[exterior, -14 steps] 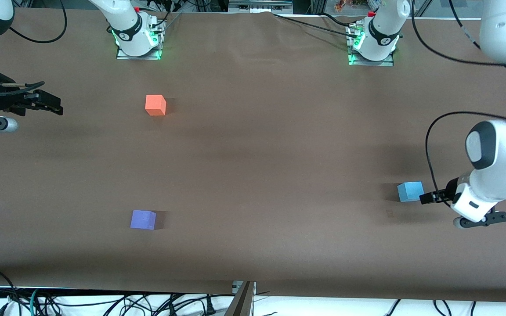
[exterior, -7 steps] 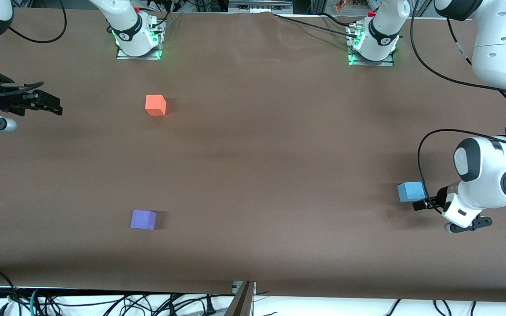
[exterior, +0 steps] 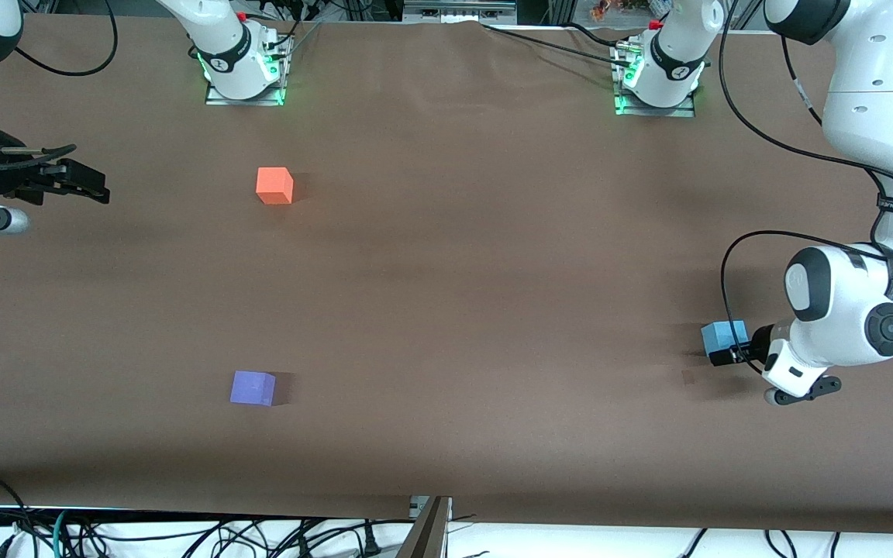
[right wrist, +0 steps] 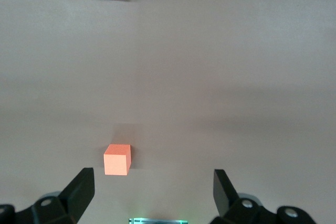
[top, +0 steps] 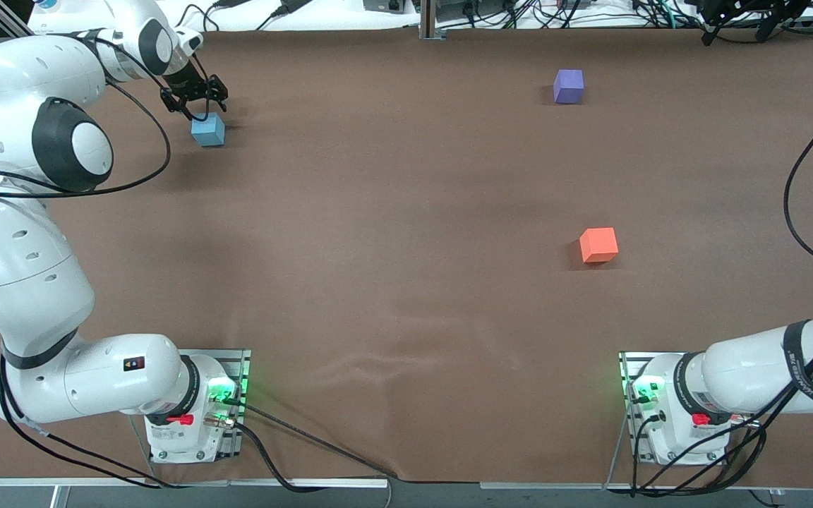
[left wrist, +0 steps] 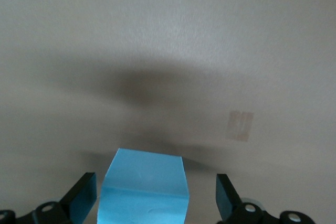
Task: Place blue block between orange and purple blocks
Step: 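Close the left gripper on the light-blue cube and lift it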
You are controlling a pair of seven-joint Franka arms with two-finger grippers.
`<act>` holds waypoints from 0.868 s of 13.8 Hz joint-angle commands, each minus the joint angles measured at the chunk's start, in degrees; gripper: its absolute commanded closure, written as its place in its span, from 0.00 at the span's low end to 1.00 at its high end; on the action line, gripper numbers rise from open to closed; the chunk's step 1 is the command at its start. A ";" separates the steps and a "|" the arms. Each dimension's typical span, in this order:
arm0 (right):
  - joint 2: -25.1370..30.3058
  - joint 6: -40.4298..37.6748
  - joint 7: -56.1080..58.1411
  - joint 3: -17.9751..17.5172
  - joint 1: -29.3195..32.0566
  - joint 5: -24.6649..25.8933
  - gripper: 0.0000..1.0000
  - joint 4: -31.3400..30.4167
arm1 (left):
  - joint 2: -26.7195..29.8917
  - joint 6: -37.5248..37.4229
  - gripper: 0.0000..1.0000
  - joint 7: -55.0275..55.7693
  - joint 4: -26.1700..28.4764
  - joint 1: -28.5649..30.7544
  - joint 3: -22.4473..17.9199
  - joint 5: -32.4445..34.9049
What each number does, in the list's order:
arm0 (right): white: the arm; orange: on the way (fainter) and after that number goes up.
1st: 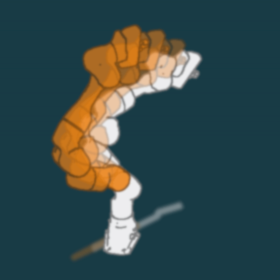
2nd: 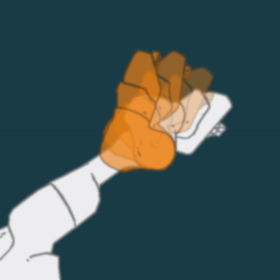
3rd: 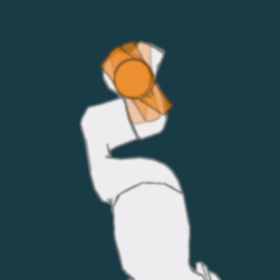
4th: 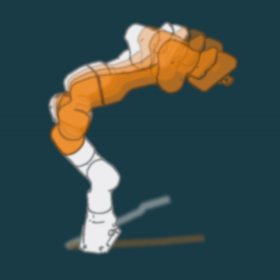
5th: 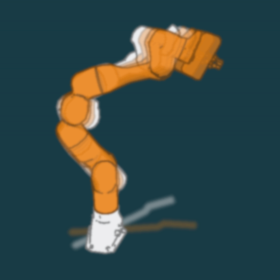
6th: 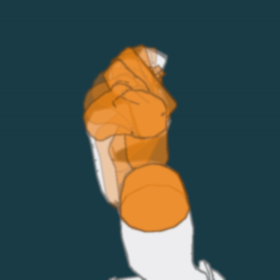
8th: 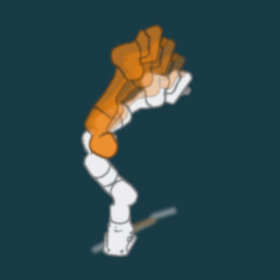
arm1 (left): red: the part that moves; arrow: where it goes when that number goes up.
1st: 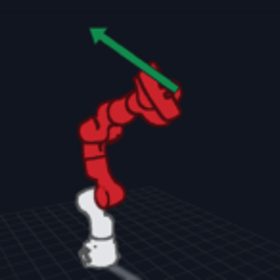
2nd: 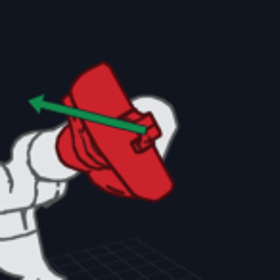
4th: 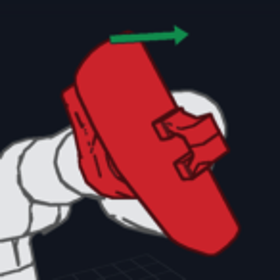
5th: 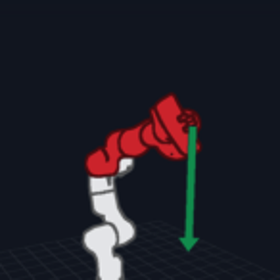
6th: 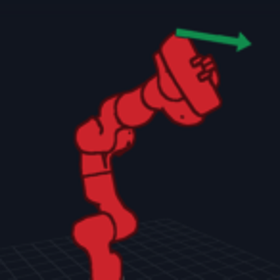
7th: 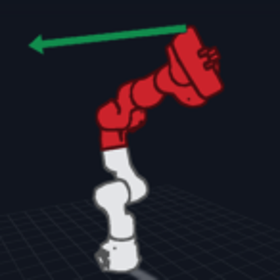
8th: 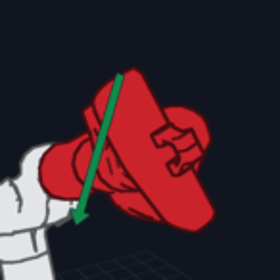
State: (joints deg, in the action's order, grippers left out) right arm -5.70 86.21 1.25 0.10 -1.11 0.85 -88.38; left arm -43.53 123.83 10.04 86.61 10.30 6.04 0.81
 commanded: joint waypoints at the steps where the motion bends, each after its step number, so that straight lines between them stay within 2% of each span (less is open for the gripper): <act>1: -0.45 -0.25 0.77 -0.01 0.32 -0.06 0.00 1.11 | 0.99 0.71 0.00 -2.47 3.64 -0.11 0.11 -0.63; 3: -0.45 -0.25 0.77 0.08 0.50 -0.06 0.00 1.11 | 0.99 0.53 0.00 -6.78 4.18 0.07 0.11 -0.63; 7: -0.45 -0.25 0.77 0.17 0.76 -0.06 0.00 1.11 | 0.99 0.35 0.00 -6.97 4.01 -0.02 0.02 -0.63; 8: -0.45 -0.25 0.77 0.17 0.76 -0.06 0.00 1.11 | 0.99 0.27 0.09 -7.23 3.92 -0.11 0.02 -0.54; 9: -0.45 -0.25 0.77 0.17 0.76 -0.06 0.00 1.11 | 1.08 0.01 0.53 -8.19 3.75 -0.11 0.02 -0.54; 11: -0.45 -0.25 0.68 0.17 0.76 -0.06 0.00 1.11 | 1.08 -0.52 0.91 -9.43 3.48 -0.28 -0.07 -0.54; 12: -0.45 -0.25 0.68 0.08 0.68 -0.15 0.00 1.11 | 1.08 -1.13 1.00 -9.43 3.39 -0.37 -0.07 -0.46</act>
State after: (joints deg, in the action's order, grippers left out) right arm -5.70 86.21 1.25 0.39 -0.78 0.85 -88.38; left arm -43.31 123.73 2.63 89.72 10.20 6.14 0.81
